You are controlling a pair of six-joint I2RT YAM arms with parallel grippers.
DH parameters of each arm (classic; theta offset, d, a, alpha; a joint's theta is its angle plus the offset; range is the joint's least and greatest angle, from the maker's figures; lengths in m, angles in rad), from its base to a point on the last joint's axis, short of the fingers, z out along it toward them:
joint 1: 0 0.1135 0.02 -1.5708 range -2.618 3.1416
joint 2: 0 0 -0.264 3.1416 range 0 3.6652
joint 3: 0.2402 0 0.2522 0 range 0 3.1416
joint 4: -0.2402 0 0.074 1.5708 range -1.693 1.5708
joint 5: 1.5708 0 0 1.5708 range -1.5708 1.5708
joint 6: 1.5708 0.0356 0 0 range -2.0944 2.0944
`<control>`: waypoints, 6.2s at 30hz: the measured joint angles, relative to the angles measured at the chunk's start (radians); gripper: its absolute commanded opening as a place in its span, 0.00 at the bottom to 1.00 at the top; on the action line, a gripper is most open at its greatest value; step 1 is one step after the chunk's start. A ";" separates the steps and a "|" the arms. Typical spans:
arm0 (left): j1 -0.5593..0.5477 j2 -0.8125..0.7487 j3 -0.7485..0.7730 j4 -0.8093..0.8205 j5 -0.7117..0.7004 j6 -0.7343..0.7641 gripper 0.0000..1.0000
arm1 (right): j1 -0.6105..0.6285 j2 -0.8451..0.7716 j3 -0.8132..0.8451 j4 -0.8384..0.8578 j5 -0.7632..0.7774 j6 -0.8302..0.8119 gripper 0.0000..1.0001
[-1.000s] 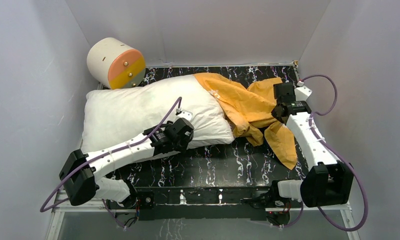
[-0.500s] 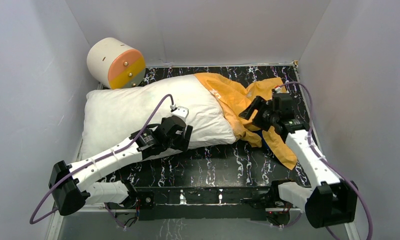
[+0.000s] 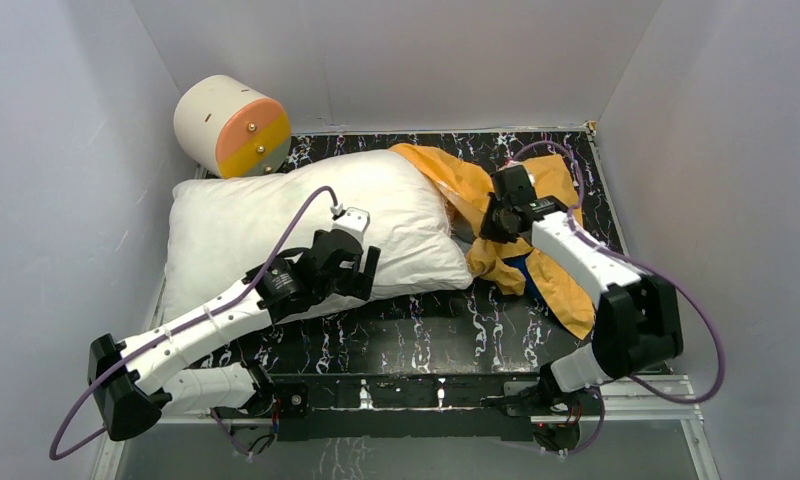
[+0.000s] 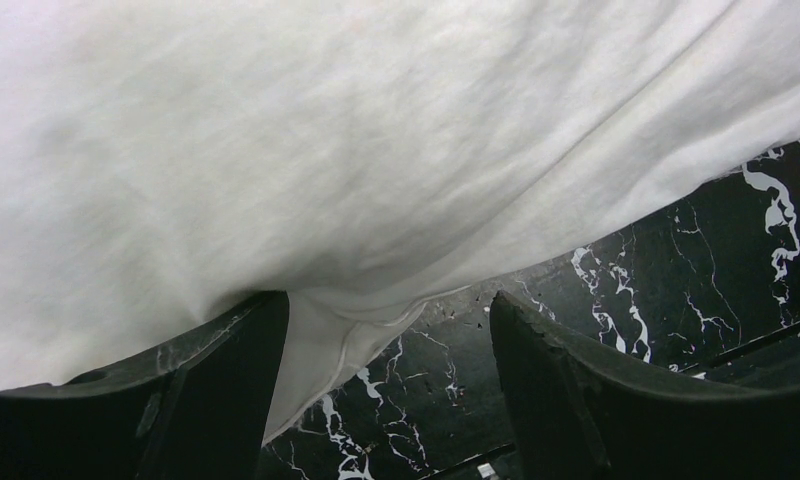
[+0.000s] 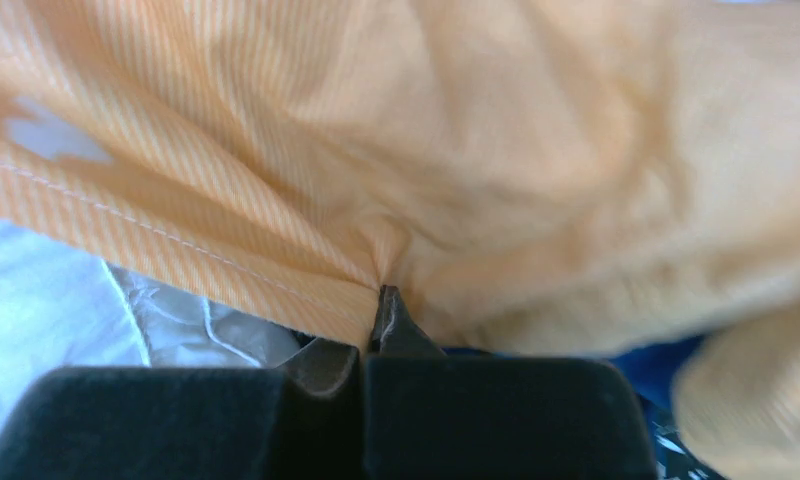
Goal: Remove the pillowcase from the pillow
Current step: Remove the pillow from the pillowcase, then adjust the pillowcase at the center of the board.
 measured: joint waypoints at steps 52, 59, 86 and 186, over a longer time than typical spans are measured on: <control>0.371 0.592 0.381 0.229 0.570 0.145 0.00 | -0.129 -0.081 0.214 -0.045 -0.150 -0.132 0.97; 0.371 0.566 0.348 0.237 0.588 0.112 0.00 | -0.111 0.259 0.379 0.001 -0.203 -0.093 0.62; 0.365 0.519 0.315 0.259 0.528 0.060 0.00 | -0.219 -0.098 0.220 -0.147 0.346 -0.152 0.16; 0.361 0.427 0.272 0.192 0.560 0.011 0.00 | -0.309 0.163 -0.008 -0.151 0.450 0.032 0.79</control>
